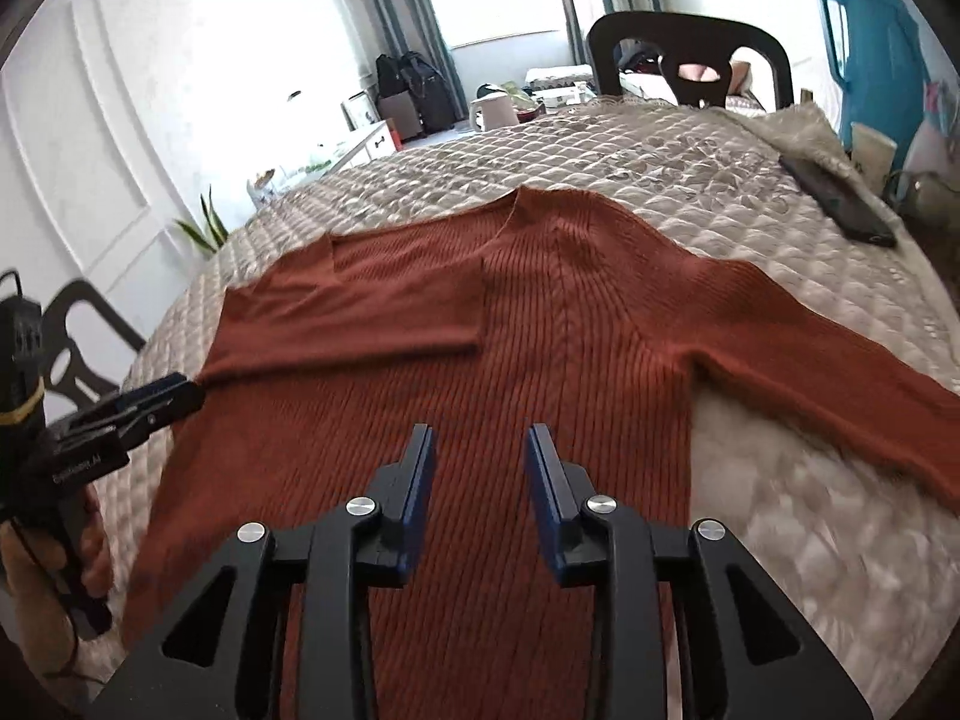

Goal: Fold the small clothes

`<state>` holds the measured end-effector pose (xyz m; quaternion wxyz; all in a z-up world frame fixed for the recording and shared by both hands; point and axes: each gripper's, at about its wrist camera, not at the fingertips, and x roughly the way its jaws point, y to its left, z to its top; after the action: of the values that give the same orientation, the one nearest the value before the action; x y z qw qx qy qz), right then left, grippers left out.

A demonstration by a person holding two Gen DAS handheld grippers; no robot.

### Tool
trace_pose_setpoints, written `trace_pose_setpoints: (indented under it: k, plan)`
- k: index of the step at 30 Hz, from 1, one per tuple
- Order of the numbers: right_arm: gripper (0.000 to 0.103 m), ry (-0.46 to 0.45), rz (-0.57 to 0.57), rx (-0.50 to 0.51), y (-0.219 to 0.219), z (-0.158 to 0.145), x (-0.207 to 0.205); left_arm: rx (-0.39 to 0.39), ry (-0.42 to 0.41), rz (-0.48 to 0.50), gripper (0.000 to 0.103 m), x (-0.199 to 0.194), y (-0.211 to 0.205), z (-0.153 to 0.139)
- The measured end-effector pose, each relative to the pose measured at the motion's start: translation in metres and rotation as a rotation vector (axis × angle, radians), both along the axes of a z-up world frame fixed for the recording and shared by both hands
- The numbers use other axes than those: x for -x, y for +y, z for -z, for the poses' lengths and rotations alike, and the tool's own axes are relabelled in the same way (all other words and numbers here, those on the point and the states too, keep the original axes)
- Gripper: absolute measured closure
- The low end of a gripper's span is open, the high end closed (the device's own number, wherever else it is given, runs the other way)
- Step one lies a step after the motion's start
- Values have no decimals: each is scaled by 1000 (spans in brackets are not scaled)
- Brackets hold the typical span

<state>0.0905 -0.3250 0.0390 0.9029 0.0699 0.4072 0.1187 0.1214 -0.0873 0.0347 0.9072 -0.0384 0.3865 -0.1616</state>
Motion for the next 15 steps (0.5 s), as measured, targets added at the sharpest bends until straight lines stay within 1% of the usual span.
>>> trace_pose_setpoints:
  k: [3,8,12,15]
  plan:
    - [71,-8,-11,45,5,0,16,-29,-12,25,43,15,-7,2]
    - [71,-12,-21,56,5,2,27,-77,-24,54,41,27,-17,7]
    - [71,-4,-6,52,1,4,28,-90,-6,58,41,27,-19,15]
    - [71,-7,1,51,-2,4,30,-89,36,55,41,25,-18,24]
